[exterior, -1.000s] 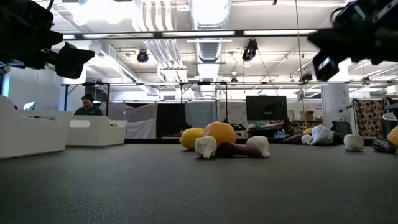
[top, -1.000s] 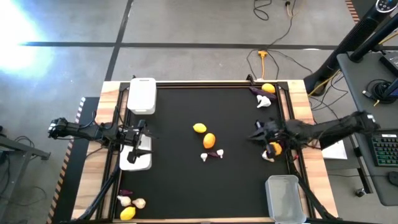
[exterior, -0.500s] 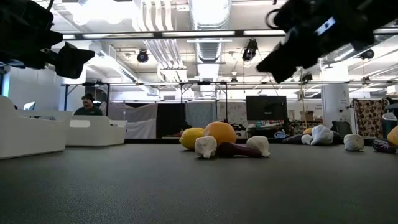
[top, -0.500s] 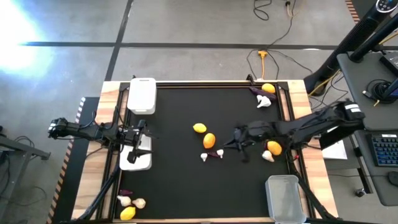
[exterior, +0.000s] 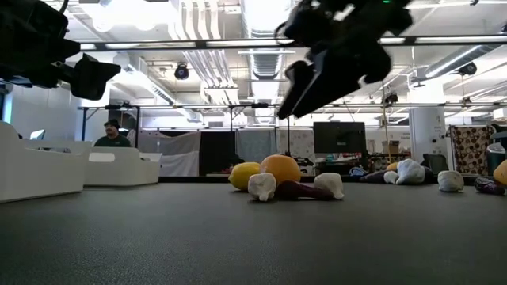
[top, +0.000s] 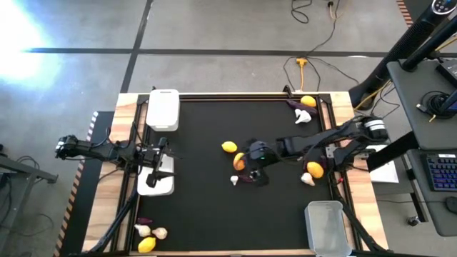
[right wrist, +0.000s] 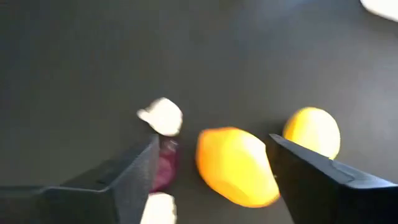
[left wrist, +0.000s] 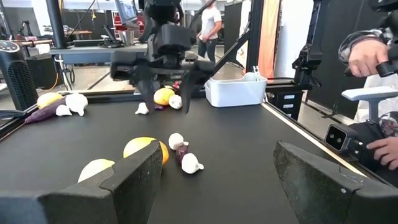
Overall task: Sort produce into baskets
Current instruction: Put the lemon into the gray bin
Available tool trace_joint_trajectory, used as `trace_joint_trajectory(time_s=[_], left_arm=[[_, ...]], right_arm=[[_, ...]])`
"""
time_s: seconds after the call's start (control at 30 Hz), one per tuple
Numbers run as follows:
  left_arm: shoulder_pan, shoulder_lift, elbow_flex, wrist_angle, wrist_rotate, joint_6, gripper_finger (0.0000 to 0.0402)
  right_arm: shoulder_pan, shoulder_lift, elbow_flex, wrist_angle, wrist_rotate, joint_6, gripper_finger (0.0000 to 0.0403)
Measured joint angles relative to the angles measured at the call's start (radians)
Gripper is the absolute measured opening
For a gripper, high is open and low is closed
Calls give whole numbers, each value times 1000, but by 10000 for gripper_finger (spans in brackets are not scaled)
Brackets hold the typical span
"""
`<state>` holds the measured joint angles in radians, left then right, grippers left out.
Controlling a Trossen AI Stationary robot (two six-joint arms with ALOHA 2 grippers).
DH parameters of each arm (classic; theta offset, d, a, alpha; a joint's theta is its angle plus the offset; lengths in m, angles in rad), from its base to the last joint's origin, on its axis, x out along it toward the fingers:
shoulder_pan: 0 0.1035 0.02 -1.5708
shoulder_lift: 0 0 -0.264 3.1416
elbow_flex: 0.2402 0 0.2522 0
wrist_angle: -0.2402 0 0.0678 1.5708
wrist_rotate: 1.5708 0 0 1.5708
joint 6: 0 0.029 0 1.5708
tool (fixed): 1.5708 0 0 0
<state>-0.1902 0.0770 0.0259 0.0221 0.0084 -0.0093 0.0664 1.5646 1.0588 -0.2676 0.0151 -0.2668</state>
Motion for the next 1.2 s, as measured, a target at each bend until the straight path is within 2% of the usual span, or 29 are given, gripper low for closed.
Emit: trace_joint_trajectory(time_s=[0.13,0.23,0.47,0.77,1.2], left_arm=[[0,1,0,0,0,0,288],[0,0,0,0,0,0,288],[0,1,0,0,0,0,288],[0,1,0,0,0,0,288],[0,1,0,-3,0,0,288]], right_arm=[[-16,112,169,-219,31,-84,343],[-30,192,265,-318,31,-153,366],[-49,324,423,-512,33,-330,372],[-64,355,425,-496,34,-514,372],[-115,426,417,-454,30,-439,360]])
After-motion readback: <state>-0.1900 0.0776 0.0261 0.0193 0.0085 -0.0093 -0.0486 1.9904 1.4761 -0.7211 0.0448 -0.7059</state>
